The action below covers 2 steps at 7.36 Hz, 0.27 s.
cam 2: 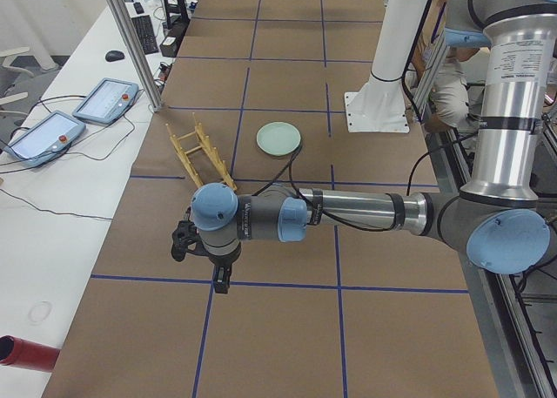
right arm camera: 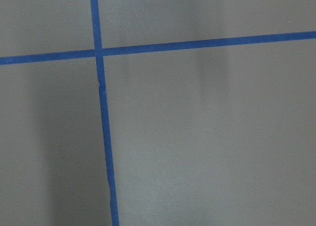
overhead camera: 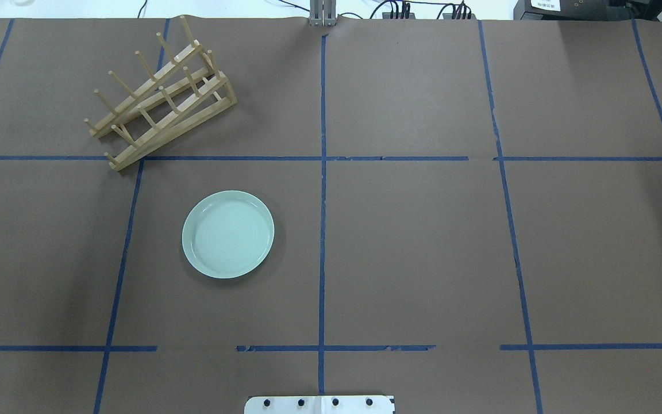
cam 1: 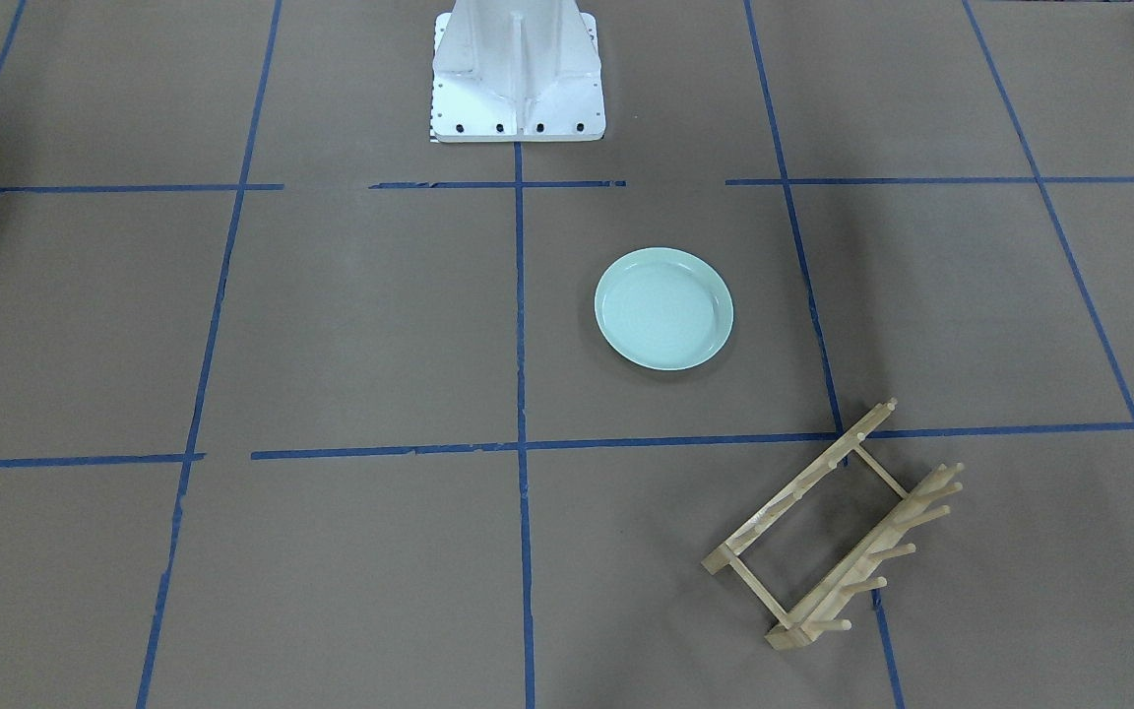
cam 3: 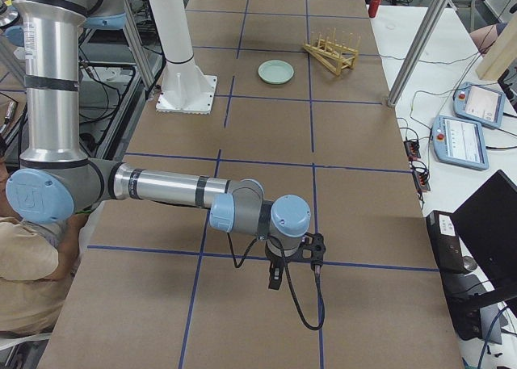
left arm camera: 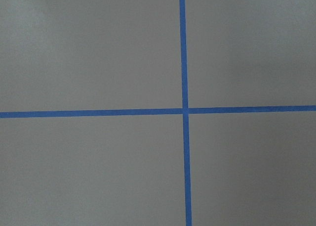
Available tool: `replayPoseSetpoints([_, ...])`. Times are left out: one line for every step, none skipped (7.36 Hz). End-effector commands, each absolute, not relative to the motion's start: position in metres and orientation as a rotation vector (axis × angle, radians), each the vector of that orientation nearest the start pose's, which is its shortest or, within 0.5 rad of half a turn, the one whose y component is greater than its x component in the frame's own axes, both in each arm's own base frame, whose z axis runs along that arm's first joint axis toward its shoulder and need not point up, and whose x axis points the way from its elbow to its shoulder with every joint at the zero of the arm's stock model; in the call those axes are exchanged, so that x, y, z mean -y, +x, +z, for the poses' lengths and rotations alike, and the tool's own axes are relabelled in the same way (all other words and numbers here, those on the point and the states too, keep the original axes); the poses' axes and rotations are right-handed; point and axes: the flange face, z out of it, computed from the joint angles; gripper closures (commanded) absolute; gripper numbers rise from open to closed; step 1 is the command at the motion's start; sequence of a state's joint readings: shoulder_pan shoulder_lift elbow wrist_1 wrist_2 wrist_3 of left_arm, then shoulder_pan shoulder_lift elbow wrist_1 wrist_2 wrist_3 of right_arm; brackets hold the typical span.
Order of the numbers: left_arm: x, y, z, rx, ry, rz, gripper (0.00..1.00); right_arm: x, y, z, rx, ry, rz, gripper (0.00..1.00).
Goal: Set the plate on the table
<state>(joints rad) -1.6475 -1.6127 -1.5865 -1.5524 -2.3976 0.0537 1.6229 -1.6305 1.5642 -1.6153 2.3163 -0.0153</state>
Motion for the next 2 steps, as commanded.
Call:
replayPoseSetpoints([0.5053,-0.0990,0.6277,-0.822,0.091,-0.005,0.00,0.4529,0.0895,0.6963,0.748,-0.080,0.076,0.00])
replayPoseSetpoints([0.5054,-0.0990,0.6270,-0.822,0.093,-0.005,0.00,0.4527,0.0895,0.6970,0.748,-0.082,0.077,0.00])
